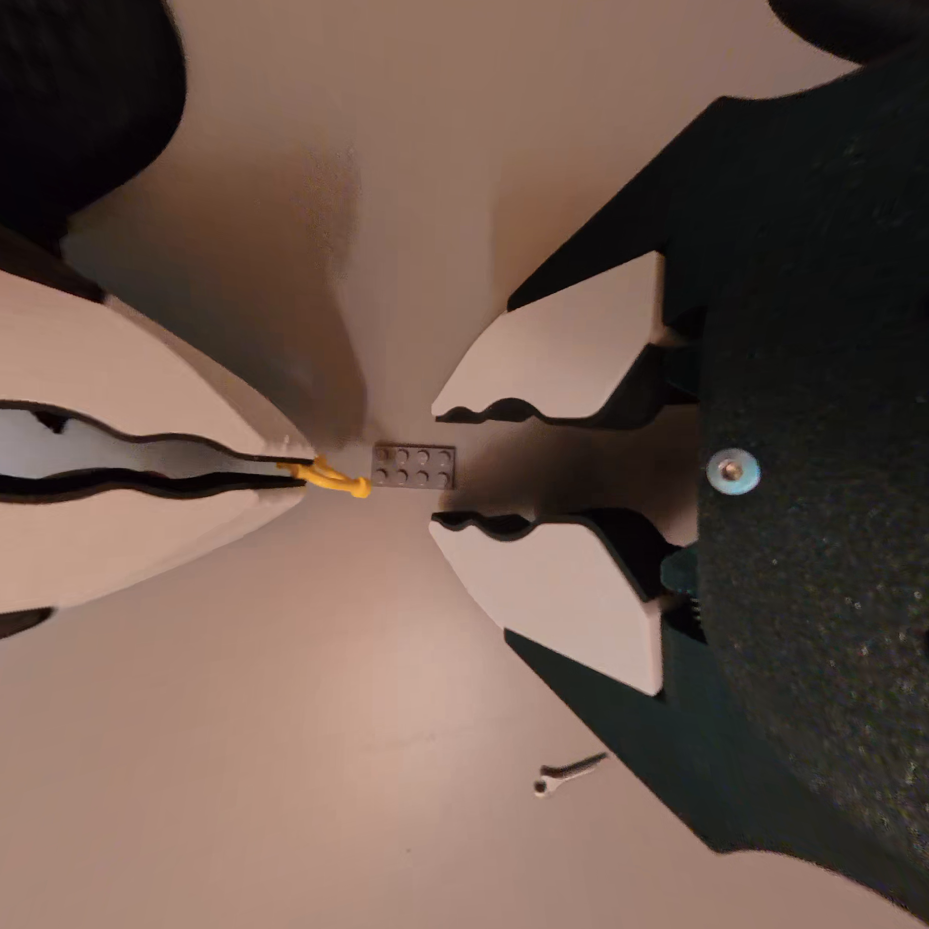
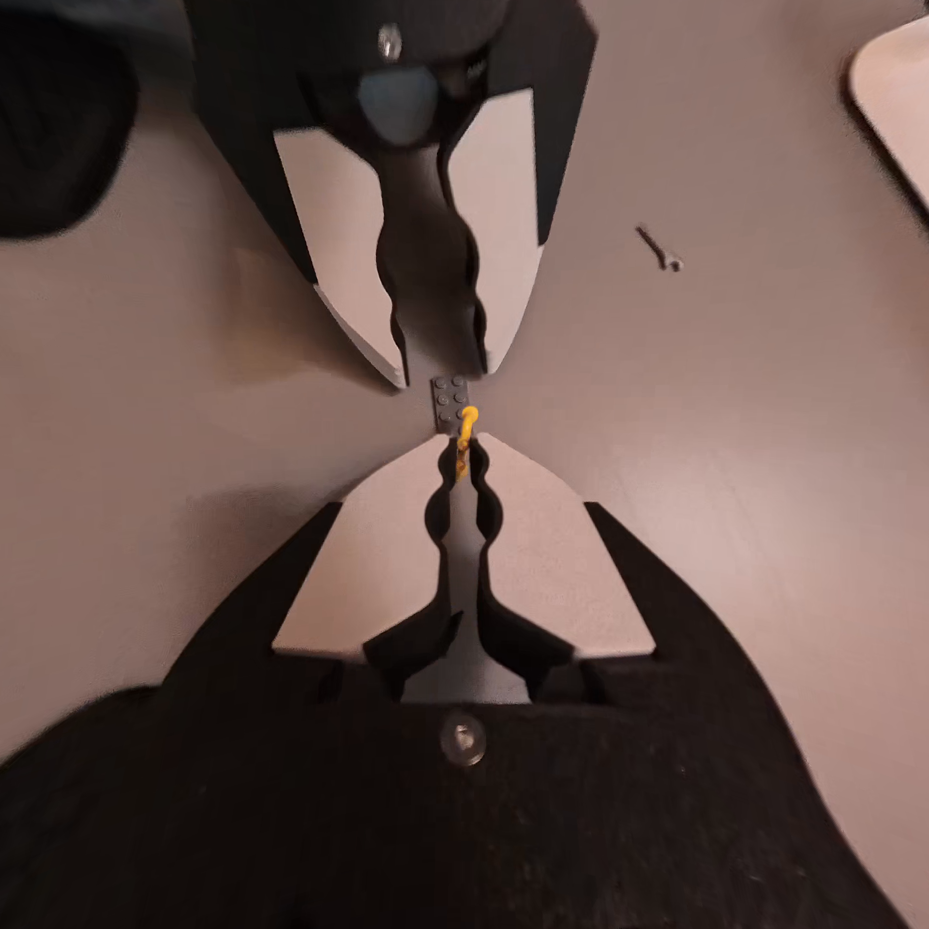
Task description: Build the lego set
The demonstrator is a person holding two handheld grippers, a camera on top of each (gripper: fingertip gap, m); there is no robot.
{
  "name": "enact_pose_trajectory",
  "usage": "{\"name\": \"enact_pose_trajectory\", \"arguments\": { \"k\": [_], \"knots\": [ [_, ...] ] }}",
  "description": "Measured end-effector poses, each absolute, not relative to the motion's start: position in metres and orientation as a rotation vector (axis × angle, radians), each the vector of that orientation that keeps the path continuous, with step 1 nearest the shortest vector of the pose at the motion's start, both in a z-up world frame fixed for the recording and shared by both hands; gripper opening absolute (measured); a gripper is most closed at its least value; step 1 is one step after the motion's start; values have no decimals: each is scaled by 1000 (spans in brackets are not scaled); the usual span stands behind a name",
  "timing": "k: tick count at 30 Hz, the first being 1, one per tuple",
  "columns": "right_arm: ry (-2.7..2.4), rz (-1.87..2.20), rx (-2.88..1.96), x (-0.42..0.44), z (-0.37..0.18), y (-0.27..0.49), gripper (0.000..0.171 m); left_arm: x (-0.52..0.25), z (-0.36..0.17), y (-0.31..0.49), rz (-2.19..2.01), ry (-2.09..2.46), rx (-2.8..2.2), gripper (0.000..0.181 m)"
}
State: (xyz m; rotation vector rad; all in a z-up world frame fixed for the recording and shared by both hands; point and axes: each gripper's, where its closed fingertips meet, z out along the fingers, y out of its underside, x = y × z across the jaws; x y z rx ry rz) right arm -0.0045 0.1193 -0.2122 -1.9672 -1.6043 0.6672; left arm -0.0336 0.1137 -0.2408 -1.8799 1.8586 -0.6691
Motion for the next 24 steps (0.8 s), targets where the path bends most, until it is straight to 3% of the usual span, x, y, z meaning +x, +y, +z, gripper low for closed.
{"name": "enact_pose_trajectory", "arguments": {
  "k": [11,24],
  "knots": [
    [-2099,345,-1952,-30,-223,118,5,-71,-235,115,-675,1595,-1927,30],
    [-2149,292,-1992,-31,-229,118,5,-80,-230,119,-732,1504,-1903,27]
  ]
}}
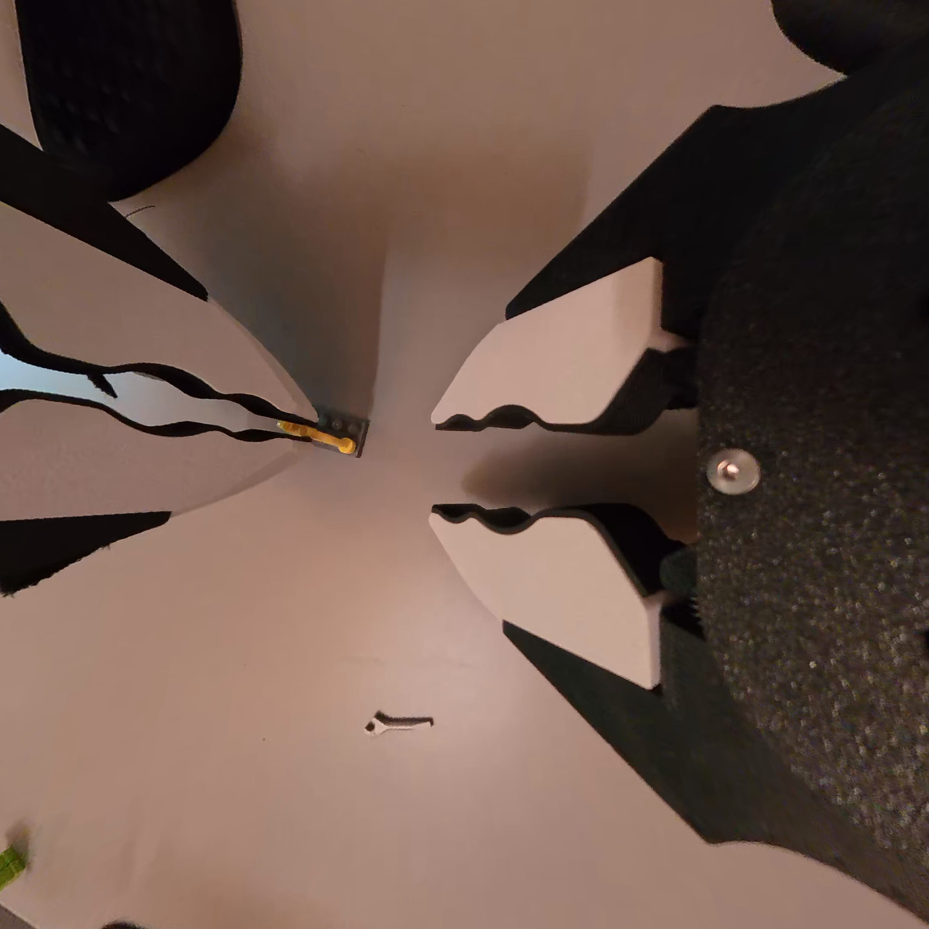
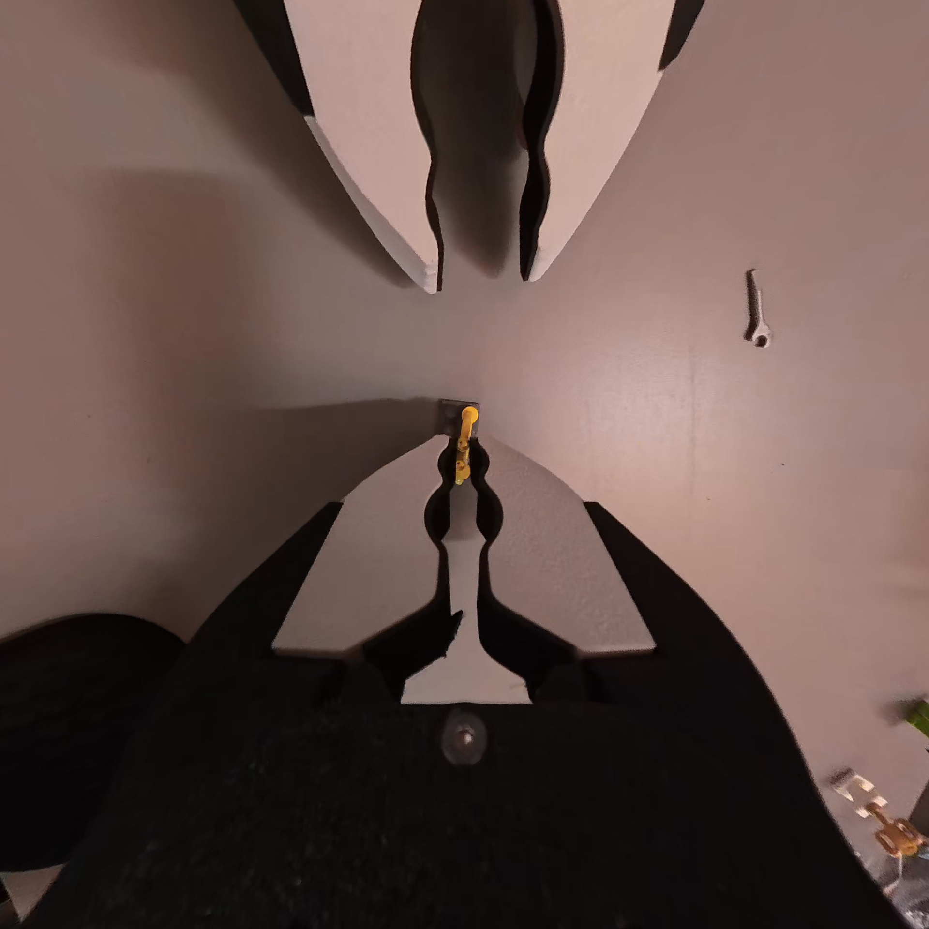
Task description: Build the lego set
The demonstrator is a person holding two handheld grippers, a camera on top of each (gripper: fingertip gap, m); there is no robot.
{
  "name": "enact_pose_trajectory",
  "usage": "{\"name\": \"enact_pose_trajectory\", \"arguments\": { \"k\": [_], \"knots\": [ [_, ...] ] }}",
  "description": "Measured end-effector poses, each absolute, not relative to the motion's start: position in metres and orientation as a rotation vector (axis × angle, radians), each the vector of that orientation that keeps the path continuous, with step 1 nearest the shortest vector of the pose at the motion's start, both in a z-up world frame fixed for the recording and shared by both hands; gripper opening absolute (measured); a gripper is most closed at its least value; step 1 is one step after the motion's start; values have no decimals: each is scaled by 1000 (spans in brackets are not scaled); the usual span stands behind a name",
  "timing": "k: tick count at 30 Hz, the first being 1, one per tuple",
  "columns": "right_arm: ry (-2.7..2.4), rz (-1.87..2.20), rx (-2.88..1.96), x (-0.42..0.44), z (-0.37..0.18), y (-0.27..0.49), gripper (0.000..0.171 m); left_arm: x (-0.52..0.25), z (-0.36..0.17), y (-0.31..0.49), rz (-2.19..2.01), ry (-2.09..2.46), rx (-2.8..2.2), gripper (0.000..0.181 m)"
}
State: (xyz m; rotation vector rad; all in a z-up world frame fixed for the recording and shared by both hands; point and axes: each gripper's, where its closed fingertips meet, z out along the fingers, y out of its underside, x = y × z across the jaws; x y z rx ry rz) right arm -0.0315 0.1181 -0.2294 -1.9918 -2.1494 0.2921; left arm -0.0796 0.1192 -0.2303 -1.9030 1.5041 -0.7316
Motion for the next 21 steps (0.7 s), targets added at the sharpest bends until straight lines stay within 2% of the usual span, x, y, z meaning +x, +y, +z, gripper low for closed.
{"name": "enact_pose_trajectory", "arguments": {
  "k": [21],
  "knots": [
    [-2115,362,-1996,-33,-237,118,5,-54,-234,117,-754,1483,-1853,27]
  ]
}}
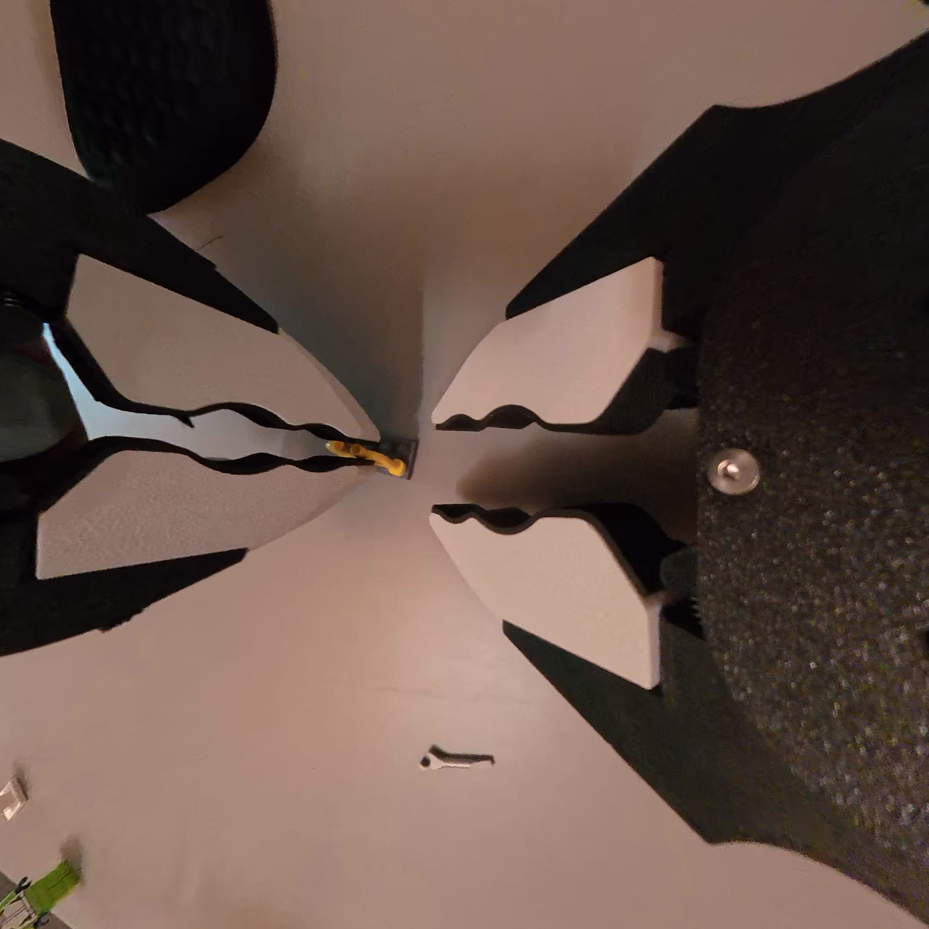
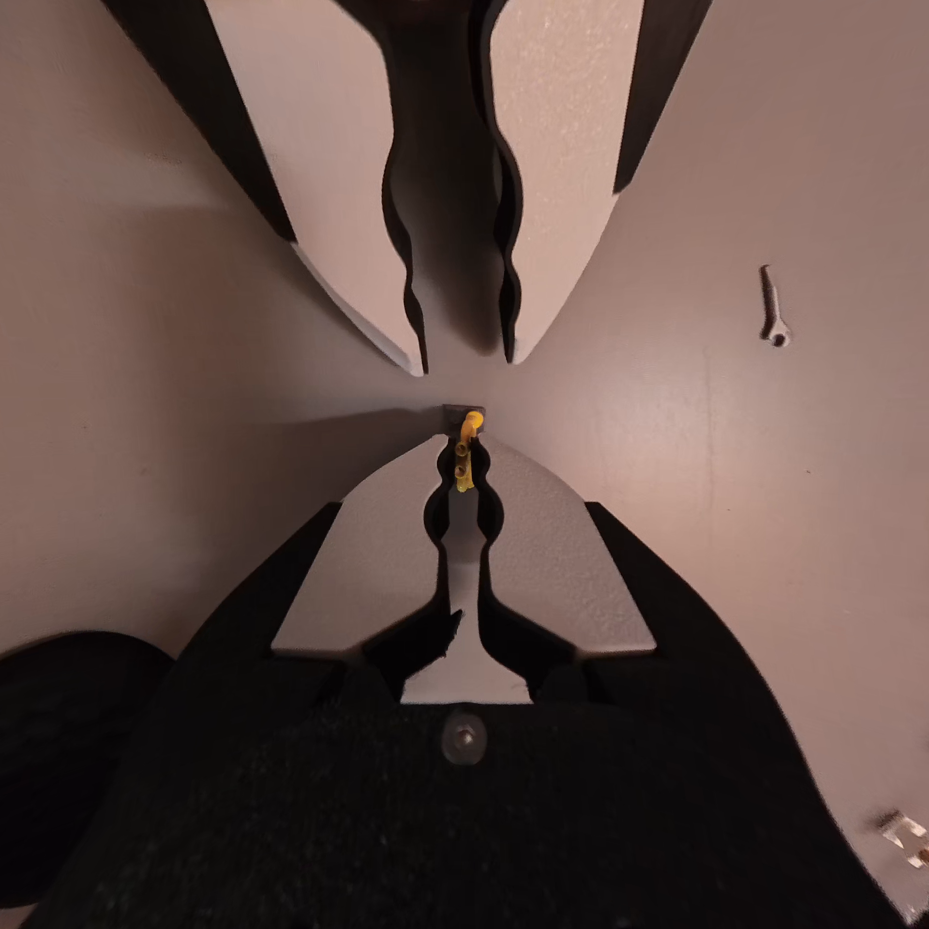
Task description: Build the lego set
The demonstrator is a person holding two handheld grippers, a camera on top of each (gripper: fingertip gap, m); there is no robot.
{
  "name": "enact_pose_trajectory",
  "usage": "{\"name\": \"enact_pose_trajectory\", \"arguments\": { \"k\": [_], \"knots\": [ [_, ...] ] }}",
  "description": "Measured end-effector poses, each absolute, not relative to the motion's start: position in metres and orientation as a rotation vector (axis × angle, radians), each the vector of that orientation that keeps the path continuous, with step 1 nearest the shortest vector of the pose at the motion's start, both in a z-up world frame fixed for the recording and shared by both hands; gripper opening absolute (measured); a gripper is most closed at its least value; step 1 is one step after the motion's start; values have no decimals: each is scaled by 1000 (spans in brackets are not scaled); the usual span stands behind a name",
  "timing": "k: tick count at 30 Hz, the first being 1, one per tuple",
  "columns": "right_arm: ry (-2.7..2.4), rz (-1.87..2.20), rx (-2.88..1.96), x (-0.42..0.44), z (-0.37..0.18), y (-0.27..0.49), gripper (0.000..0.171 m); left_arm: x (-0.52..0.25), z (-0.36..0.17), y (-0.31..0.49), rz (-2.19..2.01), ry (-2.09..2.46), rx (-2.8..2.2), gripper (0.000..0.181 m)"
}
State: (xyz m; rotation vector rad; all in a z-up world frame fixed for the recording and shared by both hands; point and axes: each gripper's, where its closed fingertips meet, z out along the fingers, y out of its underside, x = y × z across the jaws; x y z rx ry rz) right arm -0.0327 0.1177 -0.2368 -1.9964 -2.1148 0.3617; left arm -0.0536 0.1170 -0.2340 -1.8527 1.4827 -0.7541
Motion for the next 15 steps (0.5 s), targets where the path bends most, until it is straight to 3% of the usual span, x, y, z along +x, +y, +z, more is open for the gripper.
{"name": "enact_pose_trajectory", "arguments": {
  "k": [4,9,15],
  "knots": [
    [-2104,388,-2000,-33,-237,119,5,-42,-232,122,-726,1483,-1811,27],
    [-2096,409,-1992,-33,-237,119,5,-34,-233,122,-746,1497,-1782,10],
    [-2091,420,-1985,-33,-237,119,5,-30,-237,121,-710,1535,-1774,4]
  ]
}}
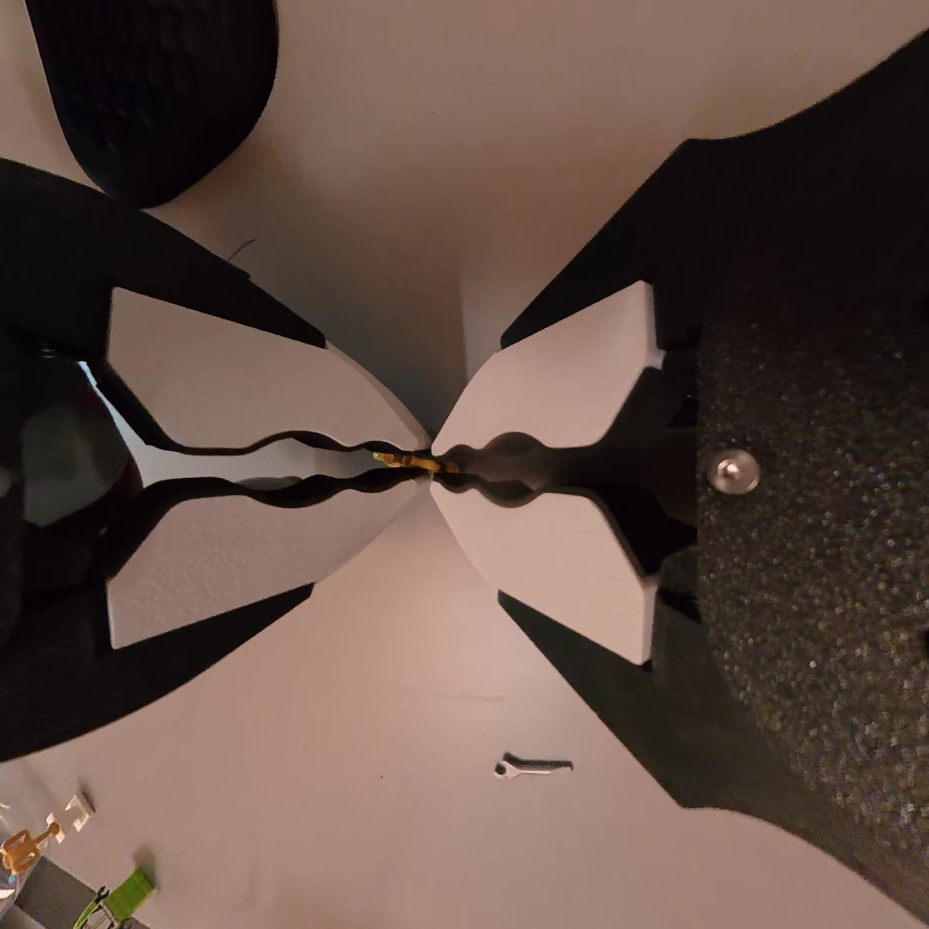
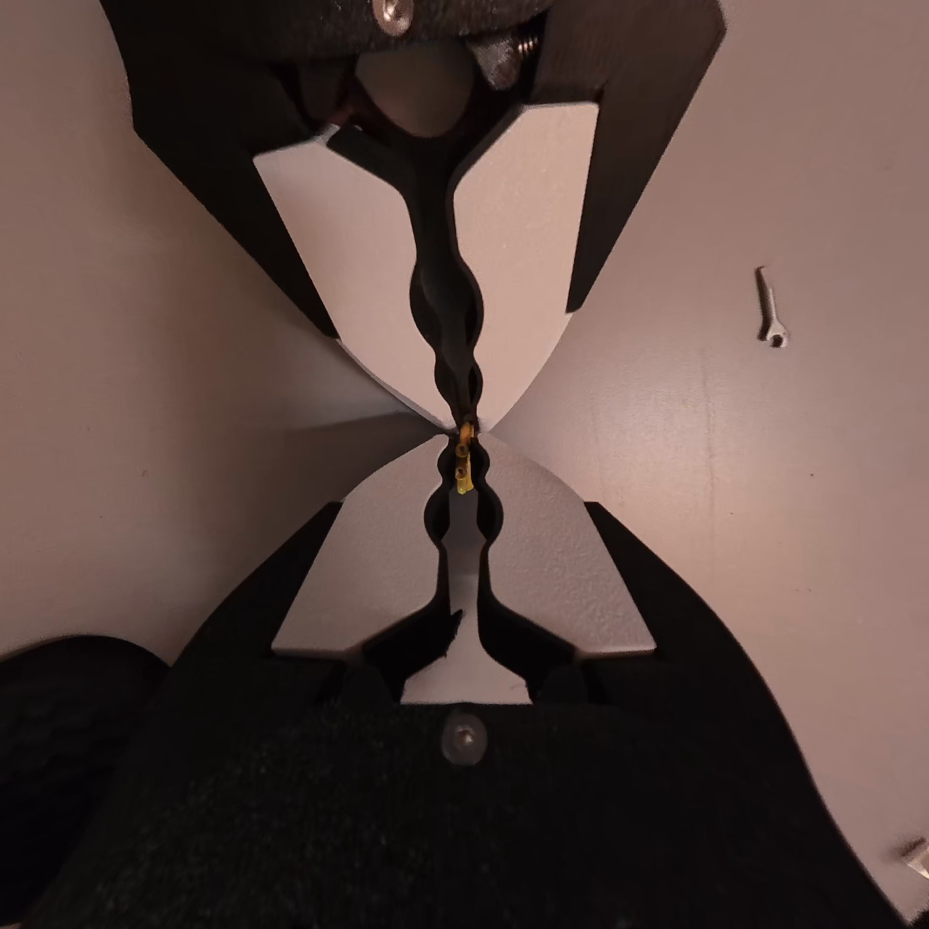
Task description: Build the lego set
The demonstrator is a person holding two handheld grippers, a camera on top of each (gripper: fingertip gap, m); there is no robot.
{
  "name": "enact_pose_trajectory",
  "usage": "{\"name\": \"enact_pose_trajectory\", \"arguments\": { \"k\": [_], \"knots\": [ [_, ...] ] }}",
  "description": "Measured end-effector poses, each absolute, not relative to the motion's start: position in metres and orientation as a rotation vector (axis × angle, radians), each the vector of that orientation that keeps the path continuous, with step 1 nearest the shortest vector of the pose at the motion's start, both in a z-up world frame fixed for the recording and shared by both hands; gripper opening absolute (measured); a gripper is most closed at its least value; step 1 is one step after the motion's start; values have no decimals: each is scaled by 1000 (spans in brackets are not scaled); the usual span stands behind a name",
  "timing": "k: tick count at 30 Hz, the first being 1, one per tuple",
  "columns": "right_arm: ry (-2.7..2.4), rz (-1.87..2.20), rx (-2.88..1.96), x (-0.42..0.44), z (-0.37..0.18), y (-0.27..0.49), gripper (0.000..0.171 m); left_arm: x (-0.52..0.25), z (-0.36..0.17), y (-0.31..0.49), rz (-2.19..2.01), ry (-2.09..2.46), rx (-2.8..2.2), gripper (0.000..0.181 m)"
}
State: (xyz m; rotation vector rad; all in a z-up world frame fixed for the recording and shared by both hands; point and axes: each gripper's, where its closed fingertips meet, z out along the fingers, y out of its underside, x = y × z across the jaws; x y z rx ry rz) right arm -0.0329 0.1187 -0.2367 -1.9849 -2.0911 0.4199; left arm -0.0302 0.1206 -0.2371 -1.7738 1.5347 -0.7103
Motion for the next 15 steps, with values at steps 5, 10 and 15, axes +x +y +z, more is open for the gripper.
{"name": "enact_pose_trajectory", "arguments": {
  "k": [5,10,15],
  "knots": [
    [-2074,420,-1985,-32,-236,119,5,-29,-237,120,-724,1538,-1785,3],
    [-2069,386,-1989,-25,-238,118,15,-29,-238,119,-712,1550,-1782,4],
    [-2064,343,-1977,-20,-248,117,21,-29,-238,119,-719,1557,-1781,4]
  ]
}}
